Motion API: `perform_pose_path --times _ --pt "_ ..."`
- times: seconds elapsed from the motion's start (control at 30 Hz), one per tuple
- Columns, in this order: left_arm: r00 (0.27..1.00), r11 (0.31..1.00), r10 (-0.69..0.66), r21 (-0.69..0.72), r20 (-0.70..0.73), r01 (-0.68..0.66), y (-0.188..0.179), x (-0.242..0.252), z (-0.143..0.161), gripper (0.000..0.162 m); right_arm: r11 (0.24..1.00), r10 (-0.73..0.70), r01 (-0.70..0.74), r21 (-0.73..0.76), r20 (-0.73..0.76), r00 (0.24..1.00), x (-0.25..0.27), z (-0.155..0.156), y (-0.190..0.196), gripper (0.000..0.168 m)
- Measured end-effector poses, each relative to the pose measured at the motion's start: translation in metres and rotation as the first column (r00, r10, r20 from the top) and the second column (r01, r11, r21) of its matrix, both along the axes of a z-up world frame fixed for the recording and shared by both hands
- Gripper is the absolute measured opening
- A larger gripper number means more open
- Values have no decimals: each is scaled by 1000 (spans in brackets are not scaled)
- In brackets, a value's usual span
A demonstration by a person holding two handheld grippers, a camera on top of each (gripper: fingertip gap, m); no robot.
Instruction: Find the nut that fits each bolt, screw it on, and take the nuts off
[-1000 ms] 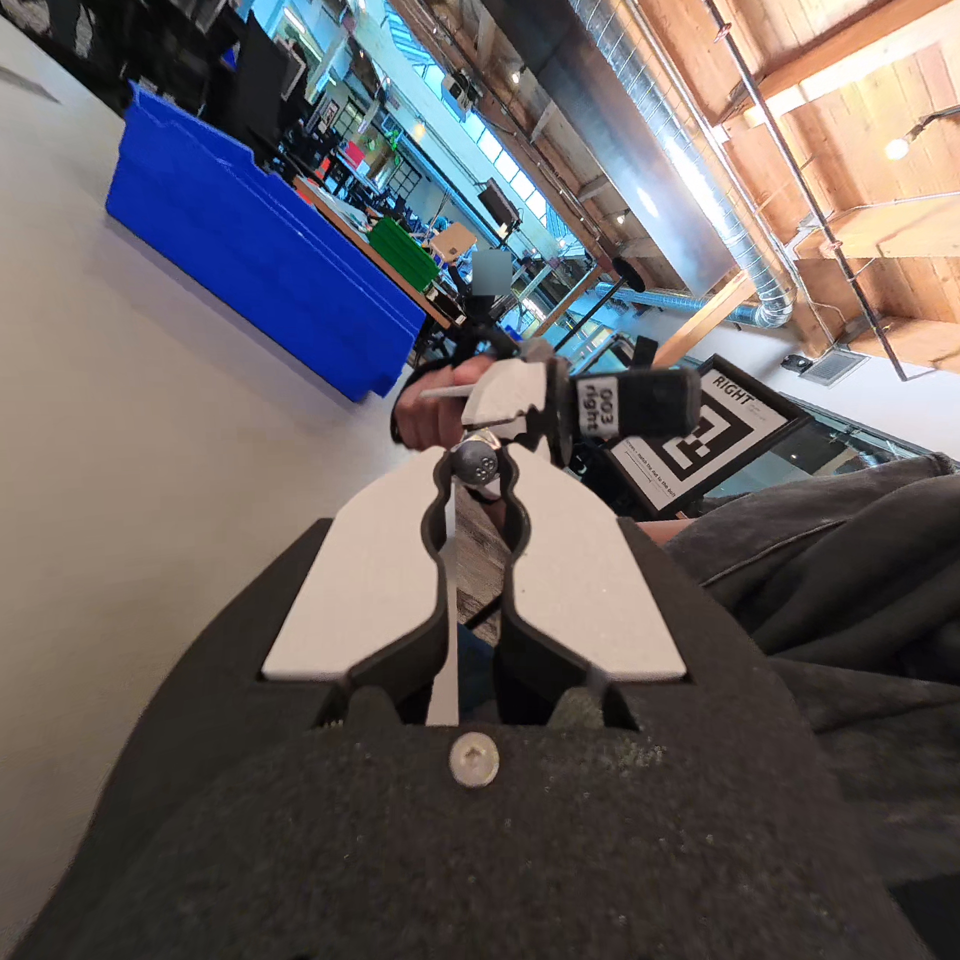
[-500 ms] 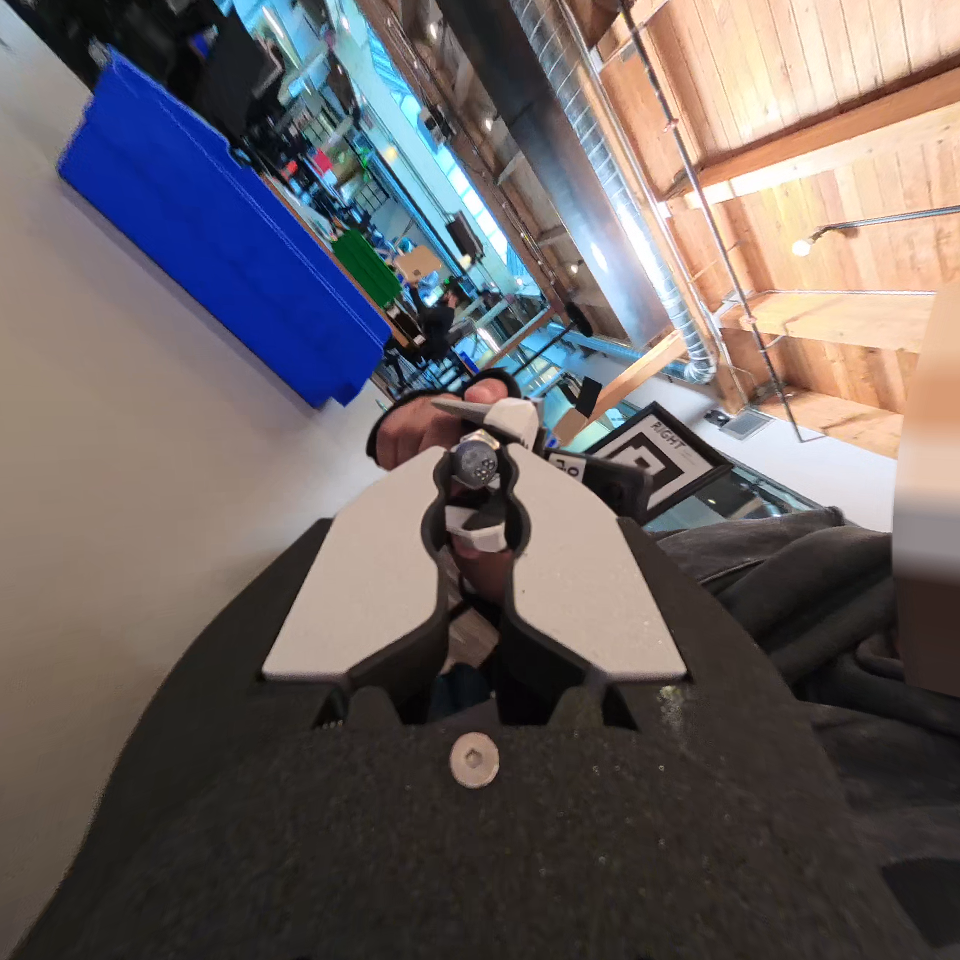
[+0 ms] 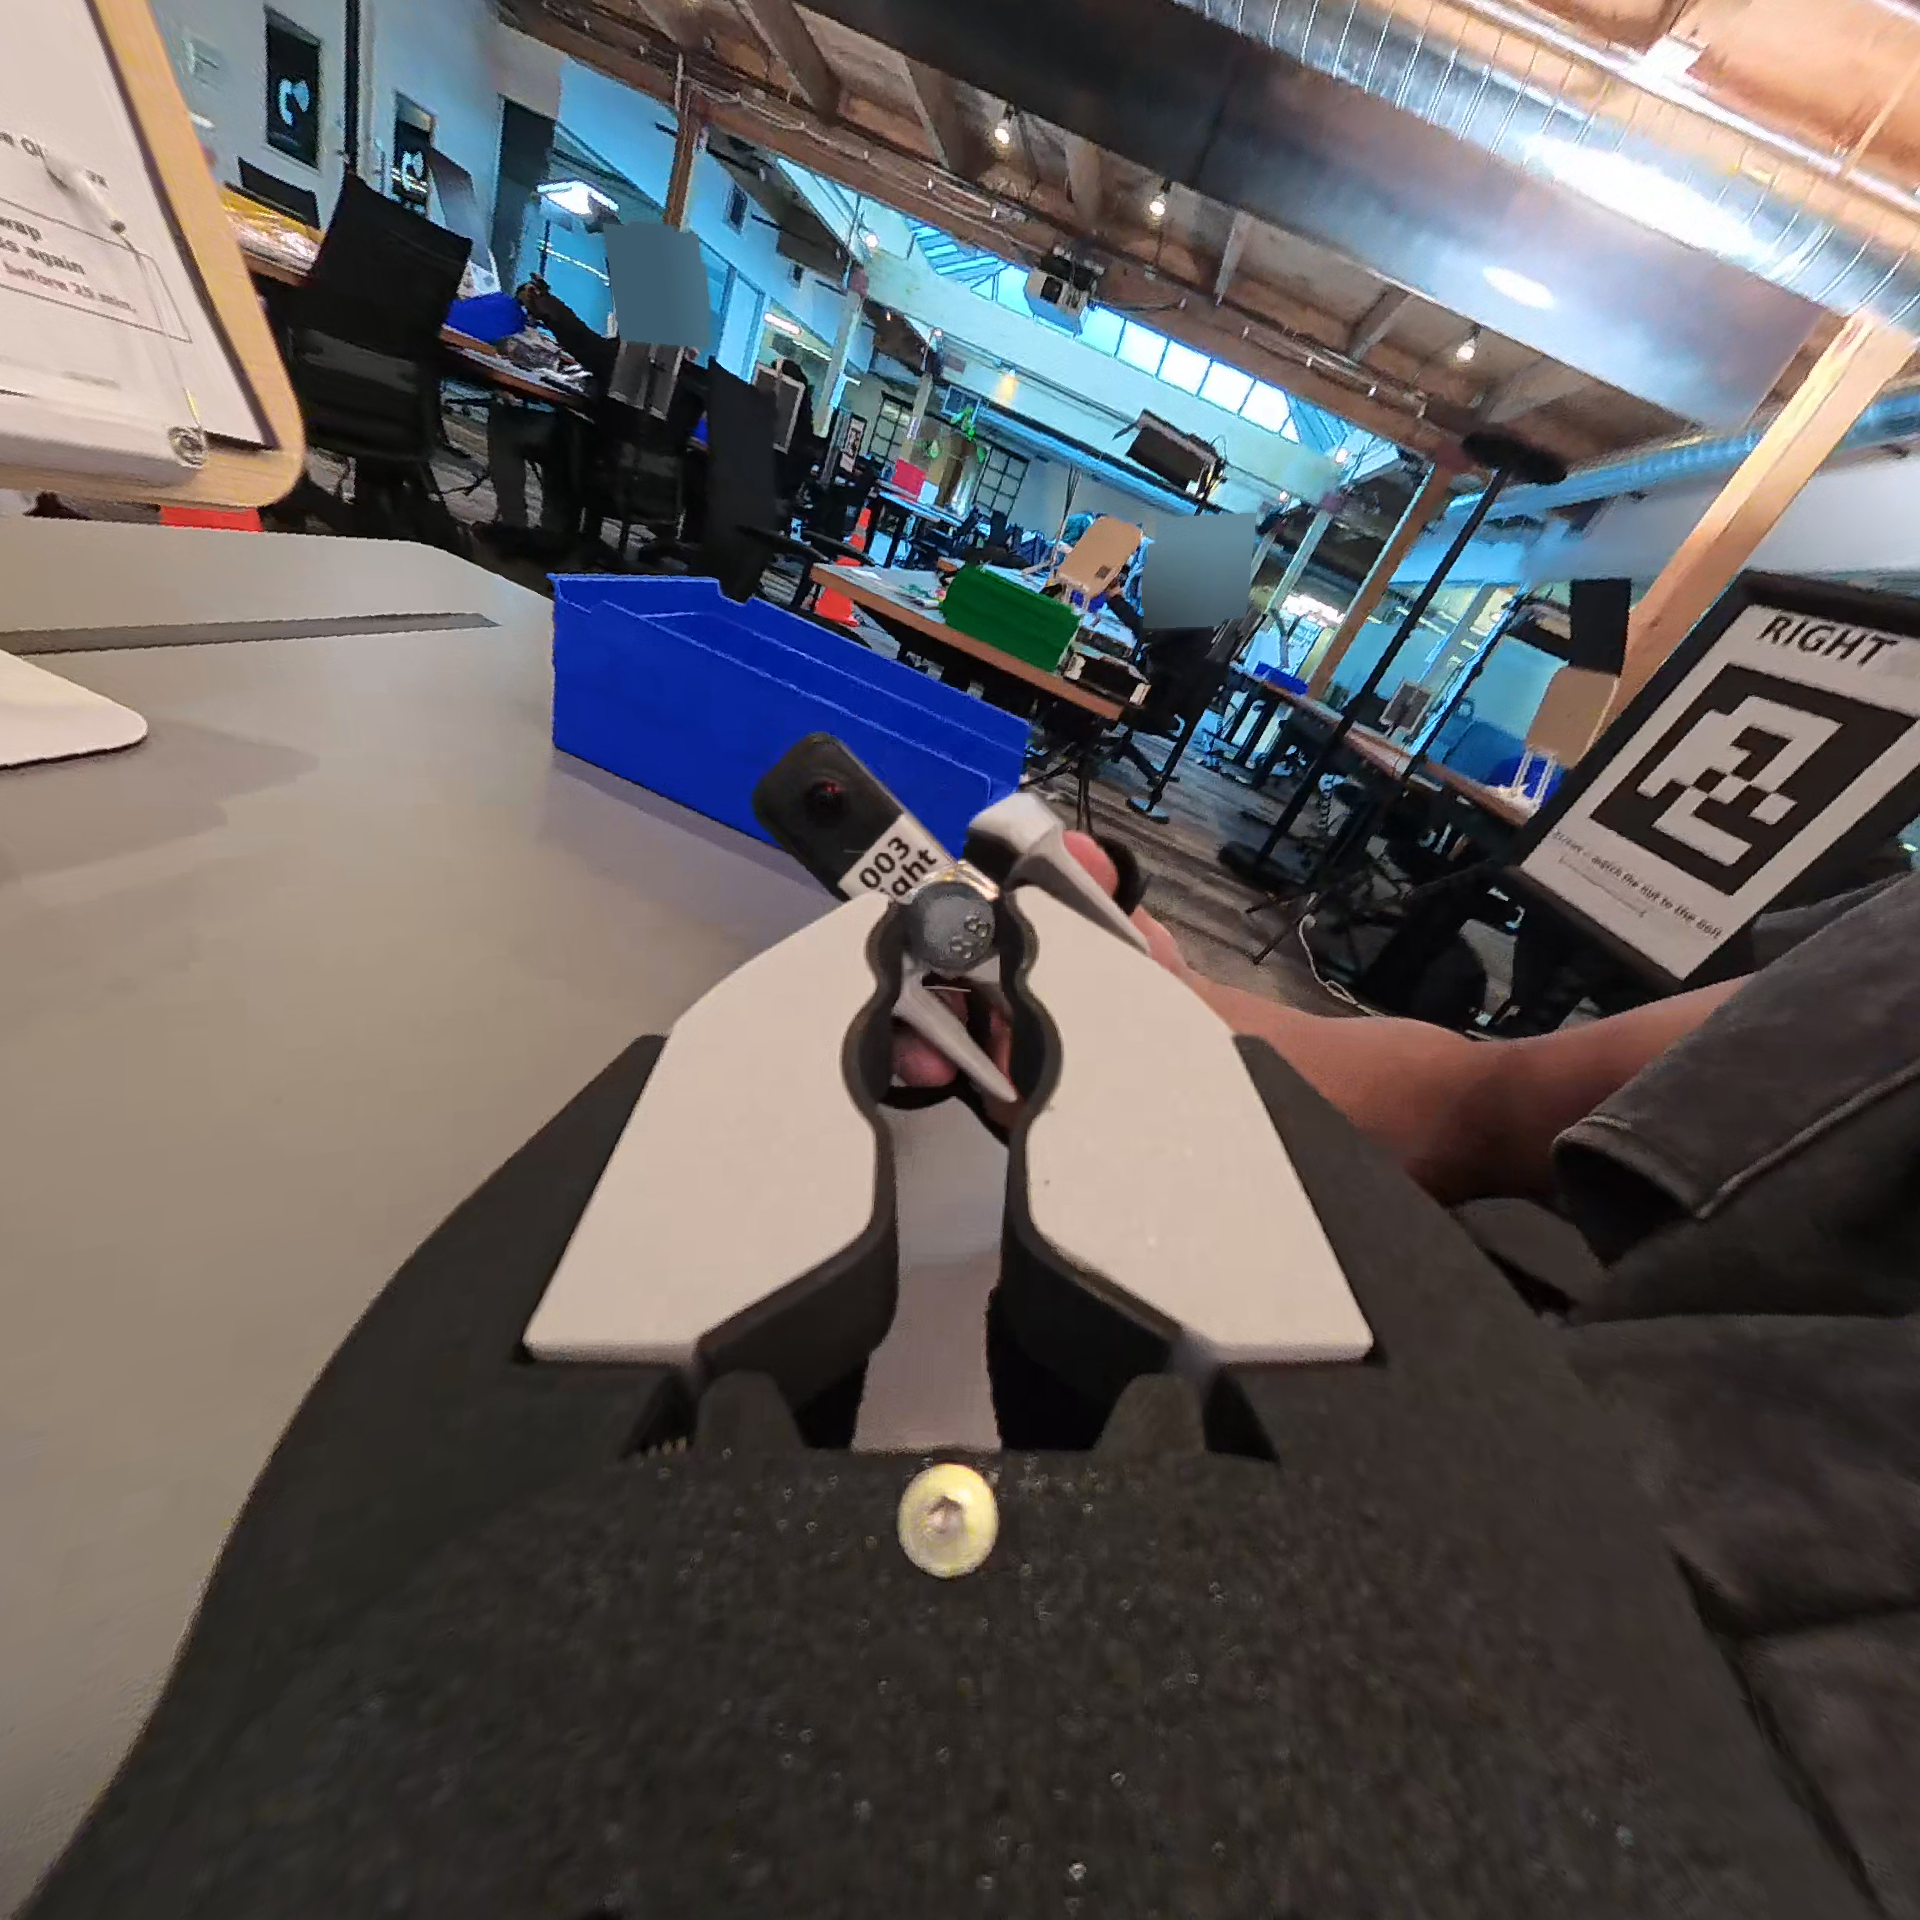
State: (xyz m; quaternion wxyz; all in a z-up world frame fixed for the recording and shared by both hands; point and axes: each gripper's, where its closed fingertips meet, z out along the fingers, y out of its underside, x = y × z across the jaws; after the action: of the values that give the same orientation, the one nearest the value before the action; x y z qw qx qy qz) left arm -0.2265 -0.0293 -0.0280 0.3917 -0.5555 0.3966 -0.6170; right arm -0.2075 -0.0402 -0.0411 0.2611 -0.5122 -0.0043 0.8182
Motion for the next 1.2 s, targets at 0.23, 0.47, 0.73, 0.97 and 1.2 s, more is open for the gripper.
perform_pose_path --times 0.23,0.47,0.73,0.97,1.2 --pt "999 1000 -6 7 -33 7 -2 7 -7 17 1000 -6 6 12 61 998 -1 -4 0 19" --pt "999 995 -50 -87 -22 48 -3 6 -7 17 968 -147 80 239 279 949 -2 -5 2 17" --pt "974 929 -224 -298 17 219 -21 14 -5 17 426 -725 -115 897 414 551 10 0 -15 17" --pt "959 864 -282 -439 -17 247 -26 20 -16 16 -111 -989 -667 736 -13 150 16 -9 -18 18" --pt "896 721 -443 -600 -16 346 -45 20 -24 17 -309 -901 -900 308 -398 174 21 -7 -27 18"
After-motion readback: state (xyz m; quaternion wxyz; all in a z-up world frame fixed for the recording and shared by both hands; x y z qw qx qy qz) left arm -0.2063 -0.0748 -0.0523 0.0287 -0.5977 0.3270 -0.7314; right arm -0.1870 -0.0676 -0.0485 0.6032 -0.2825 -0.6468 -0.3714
